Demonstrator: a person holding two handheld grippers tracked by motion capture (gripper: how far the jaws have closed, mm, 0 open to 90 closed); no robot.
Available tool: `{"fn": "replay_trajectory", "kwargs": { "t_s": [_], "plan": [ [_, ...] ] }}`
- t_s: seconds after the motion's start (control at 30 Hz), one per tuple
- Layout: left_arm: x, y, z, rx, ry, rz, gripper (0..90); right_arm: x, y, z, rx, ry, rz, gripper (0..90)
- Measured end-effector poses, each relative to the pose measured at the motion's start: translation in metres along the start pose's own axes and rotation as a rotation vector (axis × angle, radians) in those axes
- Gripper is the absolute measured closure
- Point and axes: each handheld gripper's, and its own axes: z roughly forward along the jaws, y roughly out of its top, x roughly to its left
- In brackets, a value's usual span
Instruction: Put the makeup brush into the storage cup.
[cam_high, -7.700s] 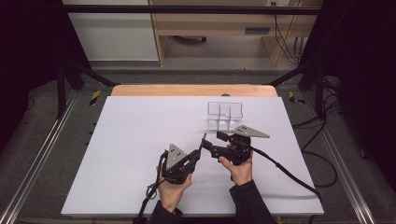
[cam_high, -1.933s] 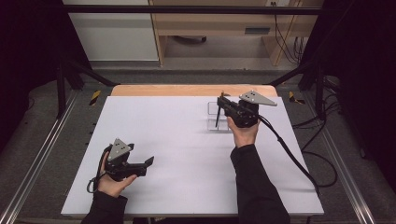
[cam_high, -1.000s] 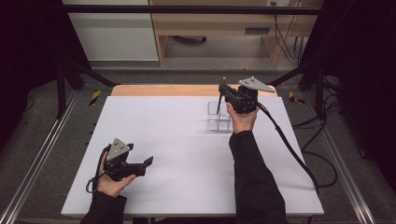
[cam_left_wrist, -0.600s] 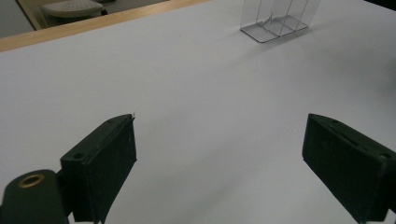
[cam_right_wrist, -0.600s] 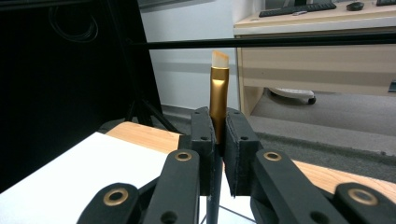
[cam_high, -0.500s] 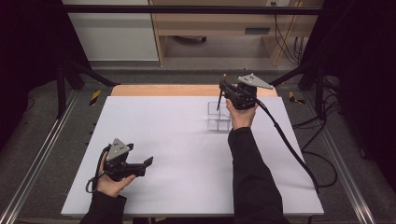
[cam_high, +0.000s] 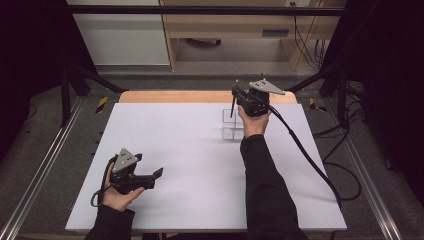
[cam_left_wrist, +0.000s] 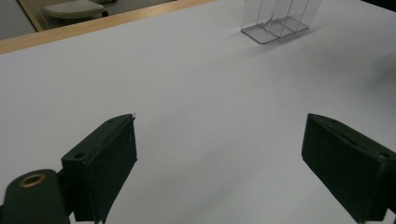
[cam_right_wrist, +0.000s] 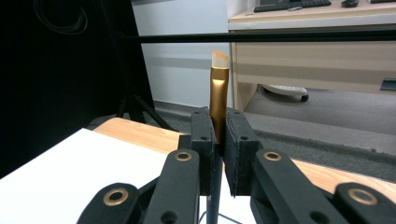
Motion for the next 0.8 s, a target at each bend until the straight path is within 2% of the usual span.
{"fn": "replay_trajectory", "kwargs": {
  "t_s": [0.8],
  "plan": [
    [0.0,0.001,-0.001,-0.004,0.003,0.007,10.2,0.005,-0.021,0.019,0.065,-0.008,-0.004,83.7]
  ]
}}
